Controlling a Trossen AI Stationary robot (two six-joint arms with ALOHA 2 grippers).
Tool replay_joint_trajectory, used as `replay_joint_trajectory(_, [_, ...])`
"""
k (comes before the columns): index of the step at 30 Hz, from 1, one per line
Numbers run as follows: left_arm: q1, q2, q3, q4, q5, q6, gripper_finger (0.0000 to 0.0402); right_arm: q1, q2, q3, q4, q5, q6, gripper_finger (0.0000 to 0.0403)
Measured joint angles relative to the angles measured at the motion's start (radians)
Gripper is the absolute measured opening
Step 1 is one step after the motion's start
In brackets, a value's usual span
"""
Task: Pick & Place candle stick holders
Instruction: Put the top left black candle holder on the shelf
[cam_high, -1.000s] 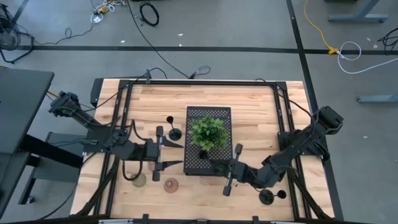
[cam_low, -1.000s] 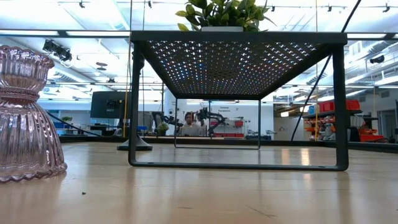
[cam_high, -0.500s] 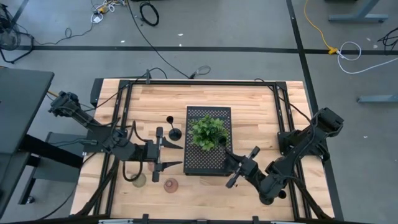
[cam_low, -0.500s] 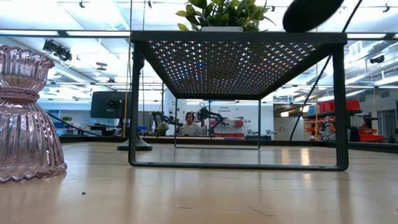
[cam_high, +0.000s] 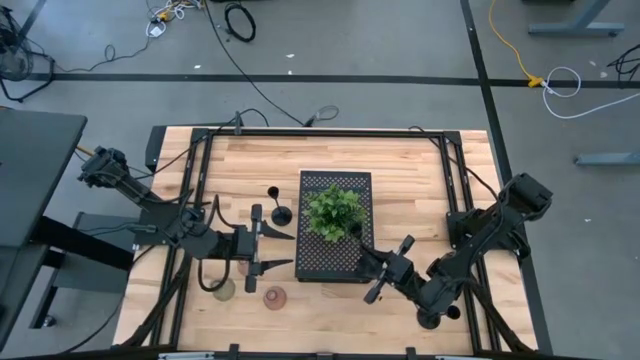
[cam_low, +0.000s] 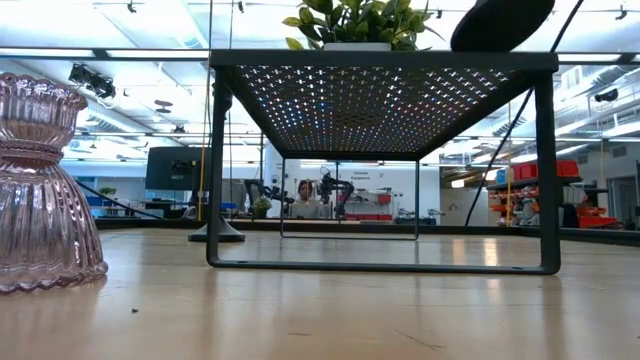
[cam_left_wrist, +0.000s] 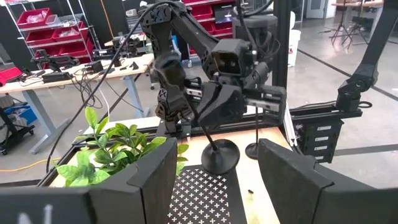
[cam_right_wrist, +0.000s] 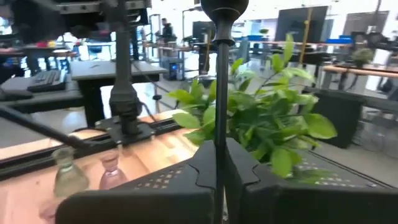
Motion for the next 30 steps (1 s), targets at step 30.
replay_joint_trajectory(30, [0.000, 0.000, 0.000, 0.002, -0.014, -0.008, 0.0225, -0.094, 0.059, -0.204, 0.720, -0.431, -0.298, 0.0000])
